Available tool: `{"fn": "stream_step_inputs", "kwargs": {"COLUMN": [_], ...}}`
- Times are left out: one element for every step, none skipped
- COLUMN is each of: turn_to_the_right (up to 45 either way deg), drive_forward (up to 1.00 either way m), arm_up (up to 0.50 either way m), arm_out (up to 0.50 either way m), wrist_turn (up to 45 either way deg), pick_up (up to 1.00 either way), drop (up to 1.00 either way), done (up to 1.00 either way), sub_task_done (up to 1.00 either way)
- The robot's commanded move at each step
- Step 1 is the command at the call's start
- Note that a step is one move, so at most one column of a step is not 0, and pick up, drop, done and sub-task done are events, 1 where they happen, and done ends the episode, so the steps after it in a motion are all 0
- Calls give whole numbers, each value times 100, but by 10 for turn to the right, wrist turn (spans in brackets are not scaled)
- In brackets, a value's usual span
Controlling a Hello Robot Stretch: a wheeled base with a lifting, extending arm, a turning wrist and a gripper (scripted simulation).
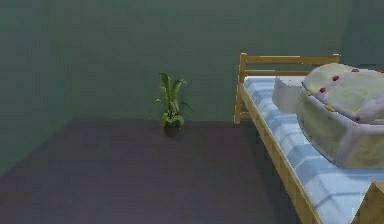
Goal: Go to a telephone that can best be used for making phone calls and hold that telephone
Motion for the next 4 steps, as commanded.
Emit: {"fn": "stream_step_inputs", "kwargs": {"turn_to_the_right": [-450,-240,0,0], "drive_forward": [0,0,100,100], "arm_up": [0,0,0,0], "arm_out": [0,0,0,0], "wrist_turn": [0,0,0,0], "pick_up": [0,0,0,0], "drop": [0,0,0,0], "done": [0,0,0,0], "sub_task_done": [0,0,0,0]}}
